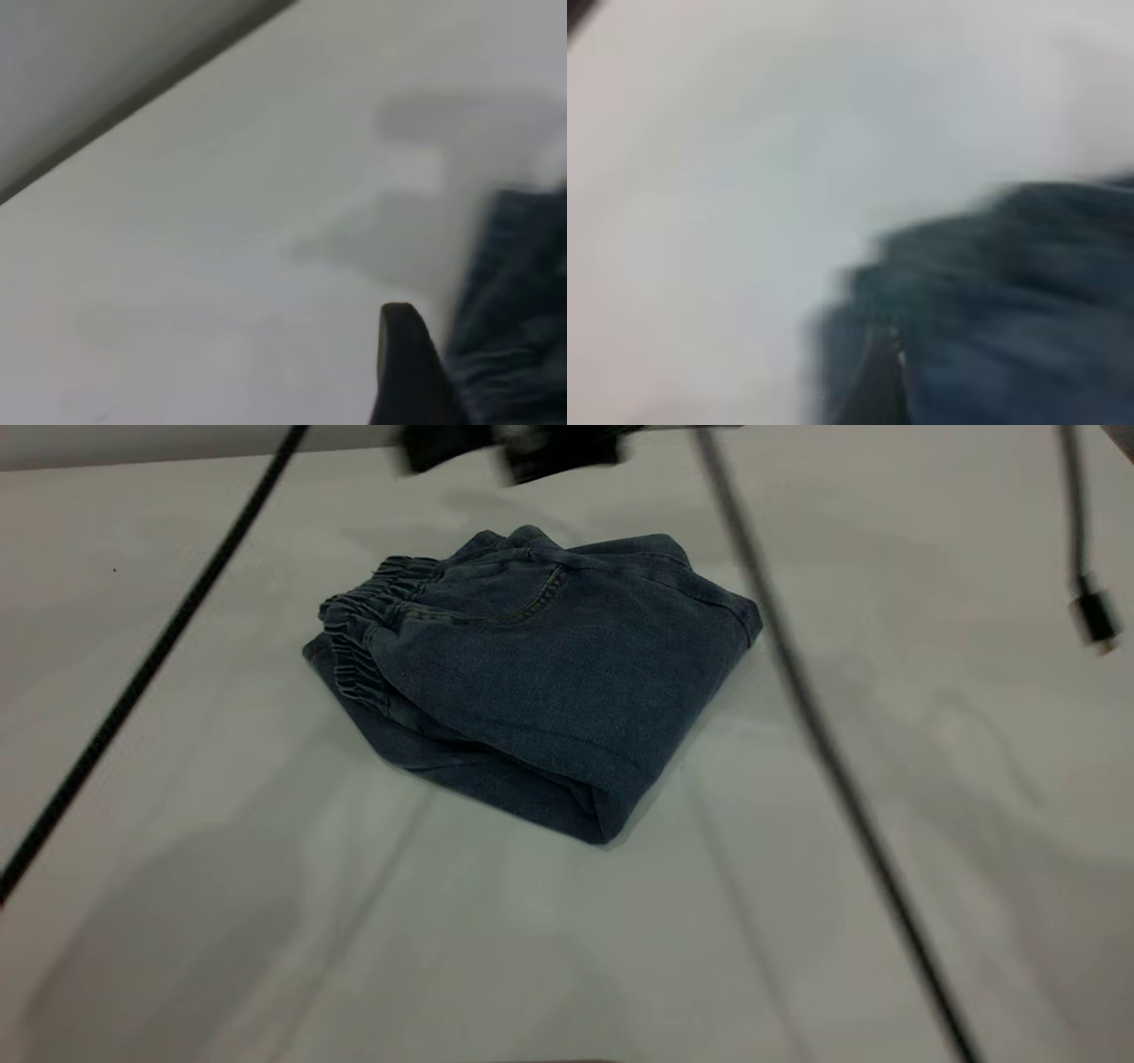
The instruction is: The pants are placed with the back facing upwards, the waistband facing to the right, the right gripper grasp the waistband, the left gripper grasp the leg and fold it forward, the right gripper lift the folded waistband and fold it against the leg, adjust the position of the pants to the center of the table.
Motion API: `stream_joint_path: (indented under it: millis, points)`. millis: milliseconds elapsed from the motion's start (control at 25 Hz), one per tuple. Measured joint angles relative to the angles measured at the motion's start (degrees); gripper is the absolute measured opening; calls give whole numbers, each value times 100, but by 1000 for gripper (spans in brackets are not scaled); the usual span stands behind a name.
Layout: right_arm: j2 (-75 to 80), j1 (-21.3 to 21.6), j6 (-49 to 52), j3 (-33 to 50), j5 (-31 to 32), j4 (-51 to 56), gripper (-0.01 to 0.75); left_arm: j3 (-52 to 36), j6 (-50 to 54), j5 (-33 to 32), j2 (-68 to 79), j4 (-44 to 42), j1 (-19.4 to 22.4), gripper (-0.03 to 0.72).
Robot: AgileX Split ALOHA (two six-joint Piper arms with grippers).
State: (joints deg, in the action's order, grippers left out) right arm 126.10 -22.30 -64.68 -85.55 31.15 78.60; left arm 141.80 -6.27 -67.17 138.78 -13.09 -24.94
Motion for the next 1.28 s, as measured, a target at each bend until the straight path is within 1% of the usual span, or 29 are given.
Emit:
stream_joint_path:
  millis: [160, 280, 400, 480, 640, 720, 920, 1000, 1120, 1280]
  points:
    - [-135, 821, 1239, 0, 113, -1573, 584, 11, -912, 0, 0, 1038, 0, 379]
    - [-224, 1396, 2021, 0, 271, -2506, 583, -139, -1537, 0, -7, 1769, 0, 379]
    - [-275, 1797, 2431, 0, 362, -2940, 583, -543, -1858, 0, -20, 1945, -5, 379]
    - [-280, 1961, 2498, 0, 379, -3015, 583, -895, -1977, 0, -20, 1932, -5, 379]
    - [-280, 2047, 2513, 0, 399, -3045, 583, -1595, -2087, 0, -20, 1874, -31, 379]
    - [-280, 2047, 2500, 0, 404, -3045, 583, -1883, -2101, 0, -20, 1660, -118, 379]
    - [-280, 2047, 2501, 0, 406, -3045, 583, -2346, -2146, 0, -20, 819, -614, 379]
    - [-280, 2047, 2501, 0, 406, -3045, 583, -2484, -2275, 0, -25, 660, -792, 379]
    - [-280, 2047, 2495, 0, 406, -3045, 583, -2687, -2736, 0, -25, 680, -953, 379]
    - [-280, 2047, 2495, 0, 406, -3045, 583, -3055, -3614, 0, -25, 731, -943, 379]
